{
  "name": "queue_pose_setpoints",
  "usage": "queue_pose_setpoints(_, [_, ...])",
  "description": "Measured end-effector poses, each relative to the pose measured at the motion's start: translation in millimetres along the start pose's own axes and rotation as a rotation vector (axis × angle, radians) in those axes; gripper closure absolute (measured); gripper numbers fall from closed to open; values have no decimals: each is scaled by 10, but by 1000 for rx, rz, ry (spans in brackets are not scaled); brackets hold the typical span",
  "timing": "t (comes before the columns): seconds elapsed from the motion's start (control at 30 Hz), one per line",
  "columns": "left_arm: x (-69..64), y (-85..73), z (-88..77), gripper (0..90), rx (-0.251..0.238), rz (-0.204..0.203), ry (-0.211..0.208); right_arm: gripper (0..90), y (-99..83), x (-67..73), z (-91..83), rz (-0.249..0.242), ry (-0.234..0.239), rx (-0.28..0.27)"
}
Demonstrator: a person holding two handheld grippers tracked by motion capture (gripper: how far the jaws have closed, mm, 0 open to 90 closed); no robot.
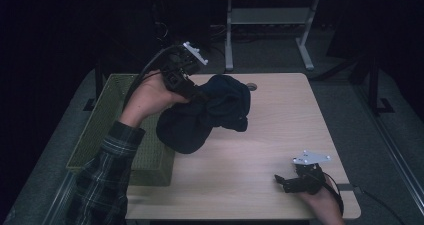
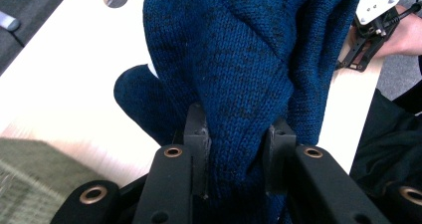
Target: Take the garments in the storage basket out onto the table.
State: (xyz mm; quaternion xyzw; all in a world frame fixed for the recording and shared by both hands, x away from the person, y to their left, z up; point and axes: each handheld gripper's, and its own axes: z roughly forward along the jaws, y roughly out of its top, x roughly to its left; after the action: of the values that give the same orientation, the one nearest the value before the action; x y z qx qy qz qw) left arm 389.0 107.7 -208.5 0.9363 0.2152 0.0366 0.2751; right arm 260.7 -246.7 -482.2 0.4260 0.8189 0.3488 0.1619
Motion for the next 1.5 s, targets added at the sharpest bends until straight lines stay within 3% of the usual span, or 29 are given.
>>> queue_pose_setpoints(0.57, [-180,132,589,708,-22,-21,-46,65,0,-2,1,-3,-1,-3])
queue_pose_setpoints(1.07, [-384,204,1343,706,-3,-3,-122,65,0,-2,2,-2,0,-4])
queue_pose_setpoints(1.5, [-335,29,1928,694,37,1,-139,65,-1,1,1,1,0,-1])
